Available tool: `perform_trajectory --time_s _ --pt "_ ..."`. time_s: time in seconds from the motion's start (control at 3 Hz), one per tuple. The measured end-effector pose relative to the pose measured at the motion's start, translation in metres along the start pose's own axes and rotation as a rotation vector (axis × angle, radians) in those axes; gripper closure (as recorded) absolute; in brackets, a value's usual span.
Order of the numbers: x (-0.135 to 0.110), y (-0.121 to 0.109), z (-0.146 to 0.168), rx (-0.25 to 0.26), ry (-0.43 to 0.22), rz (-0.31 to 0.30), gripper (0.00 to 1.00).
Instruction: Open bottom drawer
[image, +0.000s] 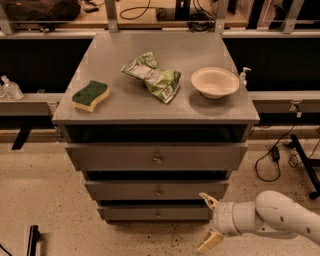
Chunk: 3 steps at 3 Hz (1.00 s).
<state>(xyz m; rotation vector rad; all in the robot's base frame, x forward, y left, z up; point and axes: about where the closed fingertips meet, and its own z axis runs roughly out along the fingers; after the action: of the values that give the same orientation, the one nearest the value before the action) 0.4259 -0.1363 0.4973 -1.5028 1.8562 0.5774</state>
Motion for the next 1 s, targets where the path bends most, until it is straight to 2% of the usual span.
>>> perform_trajectory --time_s 0.33,0.67,1.0 --pt "0.0 0.0 0.0 0.0 0.001 0.0 0.0" --pt "0.014 -0.003 0.023 -0.022 0.033 -0.022 0.0" --pt "0.053 -0.009 0.06 -0.026 0.111 -0.064 0.0"
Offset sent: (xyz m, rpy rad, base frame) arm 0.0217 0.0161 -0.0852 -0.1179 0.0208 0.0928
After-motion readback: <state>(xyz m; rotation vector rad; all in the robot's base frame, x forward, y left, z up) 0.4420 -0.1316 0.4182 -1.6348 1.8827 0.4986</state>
